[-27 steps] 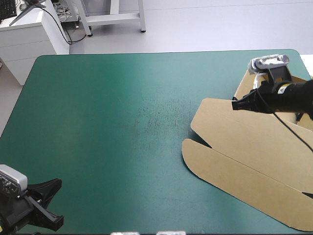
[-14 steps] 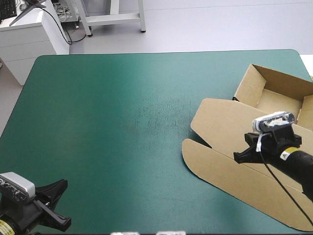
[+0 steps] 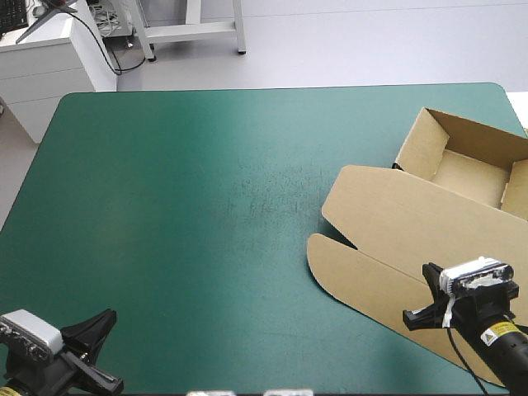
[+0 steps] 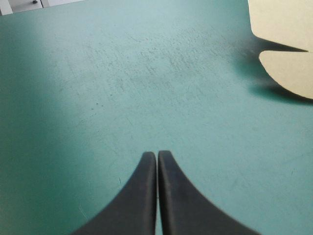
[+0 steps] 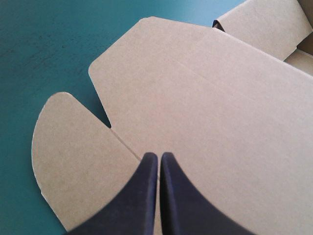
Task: Fold the box
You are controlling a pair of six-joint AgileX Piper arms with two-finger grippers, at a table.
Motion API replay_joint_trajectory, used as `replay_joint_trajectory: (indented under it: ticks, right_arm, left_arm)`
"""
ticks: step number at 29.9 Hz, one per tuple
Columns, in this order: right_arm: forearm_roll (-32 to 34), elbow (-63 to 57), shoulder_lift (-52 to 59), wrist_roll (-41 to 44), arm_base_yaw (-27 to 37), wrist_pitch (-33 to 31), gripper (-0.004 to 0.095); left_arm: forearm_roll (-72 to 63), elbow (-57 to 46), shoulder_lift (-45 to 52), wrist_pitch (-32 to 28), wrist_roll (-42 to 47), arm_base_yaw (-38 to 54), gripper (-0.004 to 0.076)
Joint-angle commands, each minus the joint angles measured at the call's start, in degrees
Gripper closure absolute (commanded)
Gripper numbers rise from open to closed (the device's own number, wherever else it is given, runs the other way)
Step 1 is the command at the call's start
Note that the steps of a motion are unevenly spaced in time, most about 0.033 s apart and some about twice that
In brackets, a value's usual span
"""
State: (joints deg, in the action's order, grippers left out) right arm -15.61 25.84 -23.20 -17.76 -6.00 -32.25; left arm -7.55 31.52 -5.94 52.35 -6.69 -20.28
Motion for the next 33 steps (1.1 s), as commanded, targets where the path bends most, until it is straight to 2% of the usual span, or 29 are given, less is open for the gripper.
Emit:
replay_joint_trajectory:
  ticks: [1, 16, 25, 33]
  right_arm:
    - [-0.3, -1.5, 3.1, 0.1, -0.1, 4.4, 0.0908]
    - [-2.0, -3.0, 16.0, 4.2, -0.1, -1.1, 0.0908]
    - [-1.8, -3.0, 17.3, 4.4, -0.1, -2.5, 0.0927]
    - [-1.9, -3.0, 17.3, 4.4, -0.1, -2.7, 0.0927]
  left_arm:
    - [-0.8, 0.4, -0.9, -4.4, -1.2, -0.2, 0.0732]
    - [-1.3, -1.8, -0.3, -4.3, -1.2, -0.2, 0.0732]
    - [-1.0, -1.8, 7.0, -2.9, -1.0, -0.2, 0.0732]
    - [-1.2, -2.7, 7.2, -3.1, -1.0, -0.2, 0.0732]
